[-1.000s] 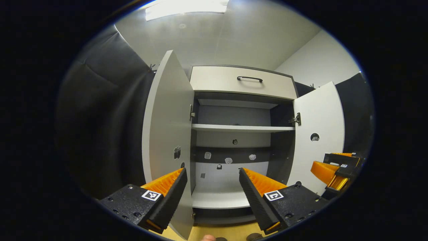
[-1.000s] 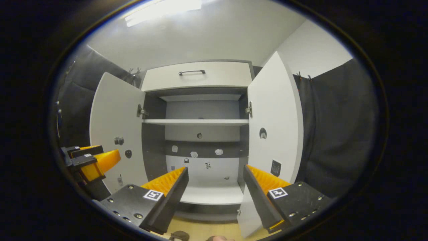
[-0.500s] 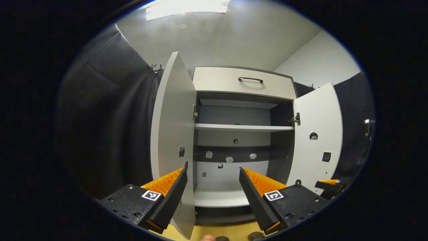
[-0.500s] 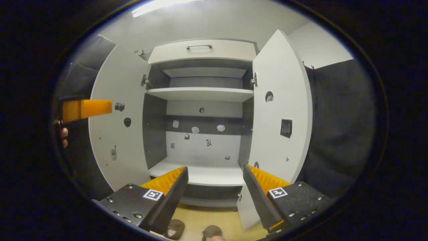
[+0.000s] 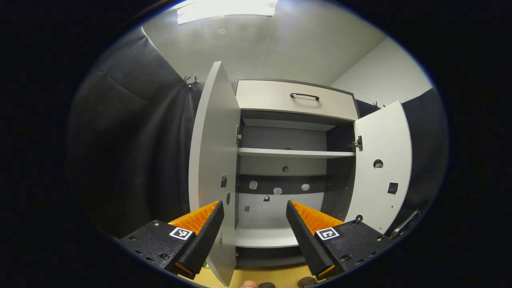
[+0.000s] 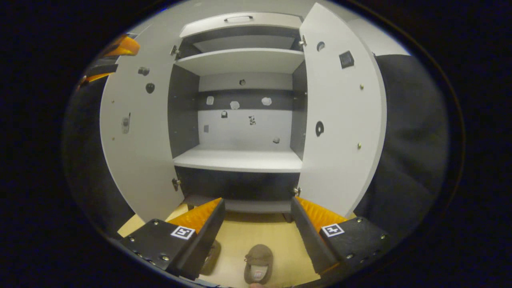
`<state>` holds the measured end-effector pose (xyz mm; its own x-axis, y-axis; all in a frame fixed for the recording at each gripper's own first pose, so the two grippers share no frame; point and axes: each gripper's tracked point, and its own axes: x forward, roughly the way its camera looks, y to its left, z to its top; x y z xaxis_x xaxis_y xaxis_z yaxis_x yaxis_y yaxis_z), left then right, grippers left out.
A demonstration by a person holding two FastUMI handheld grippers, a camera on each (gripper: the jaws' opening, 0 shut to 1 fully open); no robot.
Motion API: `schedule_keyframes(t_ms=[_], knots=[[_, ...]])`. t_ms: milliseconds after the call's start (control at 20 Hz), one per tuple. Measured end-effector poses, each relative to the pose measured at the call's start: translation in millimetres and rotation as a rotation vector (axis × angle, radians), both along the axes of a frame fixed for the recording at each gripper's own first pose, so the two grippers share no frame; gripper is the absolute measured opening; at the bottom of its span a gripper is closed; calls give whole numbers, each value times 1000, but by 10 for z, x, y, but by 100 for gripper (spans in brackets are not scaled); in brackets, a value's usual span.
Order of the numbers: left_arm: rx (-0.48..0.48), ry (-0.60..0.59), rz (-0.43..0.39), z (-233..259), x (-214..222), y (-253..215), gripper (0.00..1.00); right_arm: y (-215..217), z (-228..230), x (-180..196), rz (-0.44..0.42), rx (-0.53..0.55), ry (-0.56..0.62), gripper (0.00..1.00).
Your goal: Grab one shoe with the right hand and put it into the shoe cabinet, grab the other shoe with the left hand and put it into the shoe cabinet; then close the right door with the right hand and the left door with the left hand.
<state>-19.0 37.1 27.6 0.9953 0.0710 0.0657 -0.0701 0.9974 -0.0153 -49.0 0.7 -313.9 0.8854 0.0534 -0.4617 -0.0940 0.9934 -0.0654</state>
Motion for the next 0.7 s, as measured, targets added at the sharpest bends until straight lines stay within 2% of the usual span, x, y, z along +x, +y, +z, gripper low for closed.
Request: schedule_keyframes(t_ms=[100,150,200,300,350,550,700], knots=[[2,-7,8,14,-3,31,93,-28,-362,-109,17,-6,57,96],[2,-8,12,28,-1,44,96,-45,-540,-172,22,-9,91,96],[2,-11,16,25,-4,57,96,-68,-710,-227,24,-11,123,99],[2,-11,23,35,-8,87,93,-98,-1045,-342,25,-17,190,96],[4,-11,27,31,-3,102,93,-103,-1198,-397,25,-18,224,100],[-1,-2,30,6,5,113,93,-30,-1721,-631,32,18,370,100],[-1,7,36,-20,24,135,94,0,-2081,-787,51,10,464,95]])
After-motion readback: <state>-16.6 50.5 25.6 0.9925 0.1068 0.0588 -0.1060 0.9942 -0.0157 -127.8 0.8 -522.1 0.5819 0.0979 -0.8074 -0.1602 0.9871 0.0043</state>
